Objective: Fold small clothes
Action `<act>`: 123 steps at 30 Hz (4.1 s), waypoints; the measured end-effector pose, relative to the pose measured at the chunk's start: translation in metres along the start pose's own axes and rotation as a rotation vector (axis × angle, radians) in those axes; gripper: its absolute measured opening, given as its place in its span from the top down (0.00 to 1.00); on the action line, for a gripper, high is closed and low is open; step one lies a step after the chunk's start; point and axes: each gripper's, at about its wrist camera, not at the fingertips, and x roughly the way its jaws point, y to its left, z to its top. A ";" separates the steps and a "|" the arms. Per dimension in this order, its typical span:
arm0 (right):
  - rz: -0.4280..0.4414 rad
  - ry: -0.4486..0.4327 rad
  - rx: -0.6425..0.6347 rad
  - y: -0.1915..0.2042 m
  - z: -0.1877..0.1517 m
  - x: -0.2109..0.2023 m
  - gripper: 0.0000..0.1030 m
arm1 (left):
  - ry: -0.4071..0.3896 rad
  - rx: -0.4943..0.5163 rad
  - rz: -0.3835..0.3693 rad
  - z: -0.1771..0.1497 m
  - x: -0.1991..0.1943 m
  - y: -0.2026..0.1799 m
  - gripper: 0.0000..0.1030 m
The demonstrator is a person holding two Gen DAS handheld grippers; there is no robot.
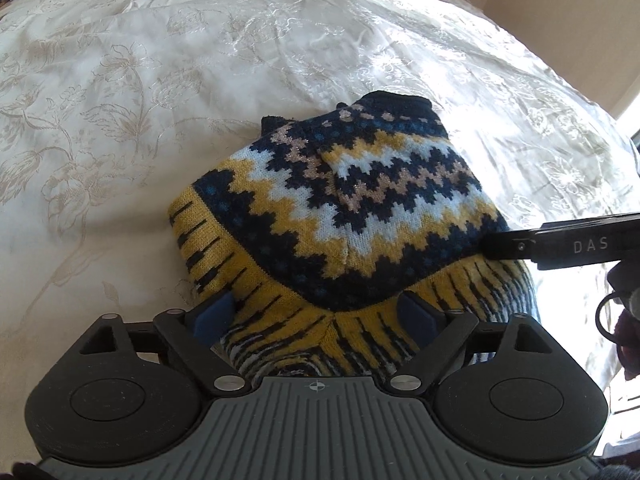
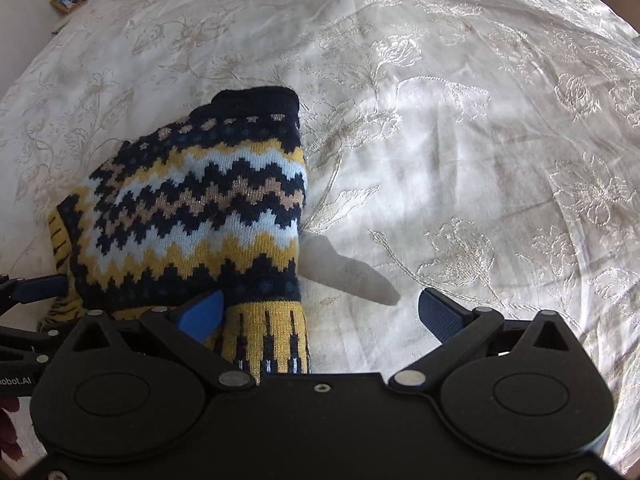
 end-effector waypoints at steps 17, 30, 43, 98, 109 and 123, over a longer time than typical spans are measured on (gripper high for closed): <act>0.261 -0.302 0.038 -0.021 -0.053 -0.137 0.01 | -0.187 -0.061 0.130 -0.037 -0.112 -0.079 0.08; 0.331 -0.343 -0.116 -0.030 -0.093 -0.184 0.01 | -0.296 -0.131 0.266 -0.061 -0.165 -0.143 0.09; 0.275 -0.343 -0.121 -0.035 -0.113 -0.210 0.01 | -0.256 -0.219 0.330 -0.078 -0.178 -0.154 0.10; 0.235 -0.220 -0.026 -0.041 -0.139 -0.200 0.01 | -0.072 -0.174 0.419 -0.109 -0.165 -0.168 0.10; 0.236 -0.223 -0.006 -0.045 -0.137 -0.200 0.01 | -0.056 -0.154 0.400 -0.105 -0.160 -0.174 0.10; 0.239 -0.214 0.004 -0.048 -0.136 -0.197 0.01 | -0.027 -0.158 0.395 -0.105 -0.153 -0.172 0.10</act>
